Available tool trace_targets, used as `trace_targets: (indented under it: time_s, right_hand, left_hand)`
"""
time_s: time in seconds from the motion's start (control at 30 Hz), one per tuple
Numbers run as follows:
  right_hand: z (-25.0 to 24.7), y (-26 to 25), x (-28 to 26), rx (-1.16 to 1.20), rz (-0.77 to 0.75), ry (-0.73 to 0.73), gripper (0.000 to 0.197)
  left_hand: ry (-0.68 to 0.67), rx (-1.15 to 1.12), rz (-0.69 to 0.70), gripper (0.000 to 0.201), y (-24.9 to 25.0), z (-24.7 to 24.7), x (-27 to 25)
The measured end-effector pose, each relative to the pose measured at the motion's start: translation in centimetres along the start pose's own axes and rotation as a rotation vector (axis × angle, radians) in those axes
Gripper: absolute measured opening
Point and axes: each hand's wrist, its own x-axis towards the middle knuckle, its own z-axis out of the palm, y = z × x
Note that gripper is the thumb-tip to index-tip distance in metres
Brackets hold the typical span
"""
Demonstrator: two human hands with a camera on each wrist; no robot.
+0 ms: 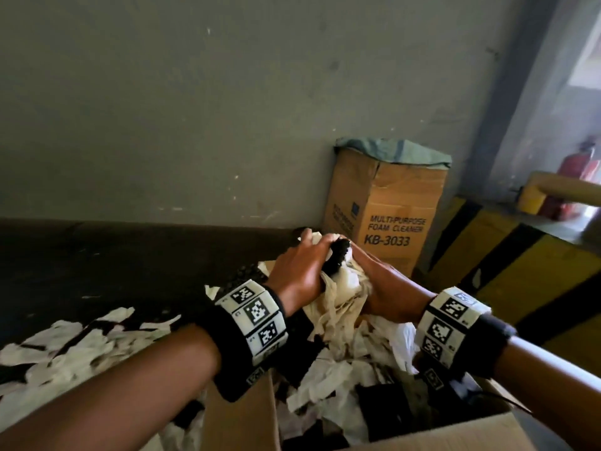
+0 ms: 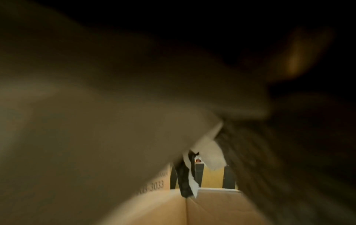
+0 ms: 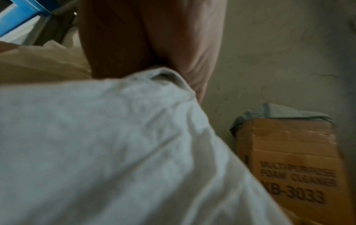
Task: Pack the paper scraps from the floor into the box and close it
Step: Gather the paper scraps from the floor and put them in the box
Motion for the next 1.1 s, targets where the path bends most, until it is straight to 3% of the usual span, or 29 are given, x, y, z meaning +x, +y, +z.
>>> trace_targets:
  time_s: [0.17,0.23,0.3,0.4,0.5,0.63,0.77,1.0,1.1]
  right_hand:
    - [1.0,5.5,-2.6,0.0,0.145,-0.114,0.111]
    - [1.7,7.5,-3.7,-0.032,0.274,-0.165,0.12]
    - [1.8,9.2,-4.3,-0.091,0.327,-0.258,0.135]
    - [1.3,10.1,-5.0,-0.234,0.348,-0.416,0.157]
    - [1.1,10.2,-5.2,-0.193,0.476,-0.479,0.136]
    - [0.4,10.5,-4.6,-0.137,0.514,-0.565,0.13]
    - [0.4,8.4,-3.4,-0.18,0.478,-0.451,0.117]
    - [1.9,-0.8,0.4,-0.189,0.302,-0.474,0.101]
    - [5.0,-5.9,3.7,-0.165,0.195,-0.469,0.098]
  left_hand:
    - [-0.071,-0.001,-0.002,0.048,2.4,6.3,2.8]
    - [-0.123,0.019,0.008,0.054,3.0,8.3,3.7]
    - [-0.274,0.036,-0.002,0.061,3.5,9.6,4.4]
    - [-0.577,-0.041,-0.007,0.093,3.6,10.4,4.8]
    - [-0.692,0.084,0.004,0.122,3.7,10.1,4.8]
    - [-0.675,0.164,0.063,0.116,3.1,8.6,4.0]
    - [-0.567,0.253,0.059,0.101,1.3,5.9,2.2]
    - [-0.458,0.268,0.093,0.087,-4.2,-1.0,-4.0]
    - [-0.464,0.324,0.019,0.086,-8.7,-3.6,-7.9]
